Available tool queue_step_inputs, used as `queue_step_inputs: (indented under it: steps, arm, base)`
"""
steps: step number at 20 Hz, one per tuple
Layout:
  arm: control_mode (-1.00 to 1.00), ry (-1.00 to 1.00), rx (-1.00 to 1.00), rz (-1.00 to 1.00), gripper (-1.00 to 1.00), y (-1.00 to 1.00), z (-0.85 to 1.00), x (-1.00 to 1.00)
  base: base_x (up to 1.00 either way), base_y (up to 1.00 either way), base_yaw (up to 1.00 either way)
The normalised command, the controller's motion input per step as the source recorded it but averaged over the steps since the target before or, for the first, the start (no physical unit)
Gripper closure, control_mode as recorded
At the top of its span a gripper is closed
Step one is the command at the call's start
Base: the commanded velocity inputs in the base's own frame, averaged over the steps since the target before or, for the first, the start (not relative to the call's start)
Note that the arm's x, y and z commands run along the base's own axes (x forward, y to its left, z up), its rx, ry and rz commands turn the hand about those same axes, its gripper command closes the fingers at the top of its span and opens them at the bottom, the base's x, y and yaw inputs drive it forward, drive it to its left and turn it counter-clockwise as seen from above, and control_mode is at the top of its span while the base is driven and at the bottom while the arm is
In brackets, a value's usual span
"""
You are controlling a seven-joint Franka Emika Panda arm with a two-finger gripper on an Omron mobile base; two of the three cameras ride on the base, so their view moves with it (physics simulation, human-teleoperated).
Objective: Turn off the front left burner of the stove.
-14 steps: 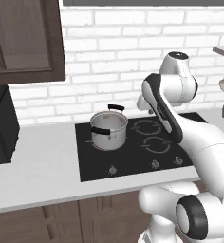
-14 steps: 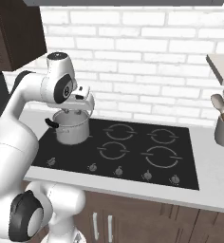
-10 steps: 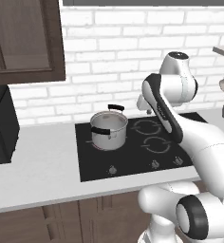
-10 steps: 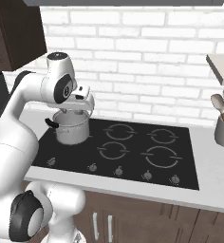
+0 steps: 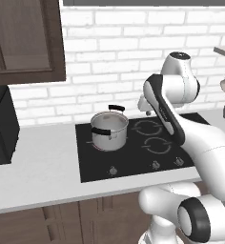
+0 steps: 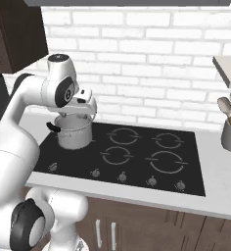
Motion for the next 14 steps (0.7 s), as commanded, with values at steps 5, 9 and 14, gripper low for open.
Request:
queue_step_inputs:
  steps: [5, 9, 14]
  arm:
    - [-1.0, 0.0, 0.0, 0.0, -1.0, 0.0, -0.04, -0.43]
    - [-1.0, 0.04, -0.03, 0.02, -1.0, 0.11, -0.19, -0.58]
    - [-1.0, 0.07, -0.03, 0.08, -1.0, 0.37, -0.33, -0.51]
  base:
    - [0.0, 0.0, 0.0]
    - [0.0, 0.0, 0.0]
    - [0.0, 0.0, 0.0]
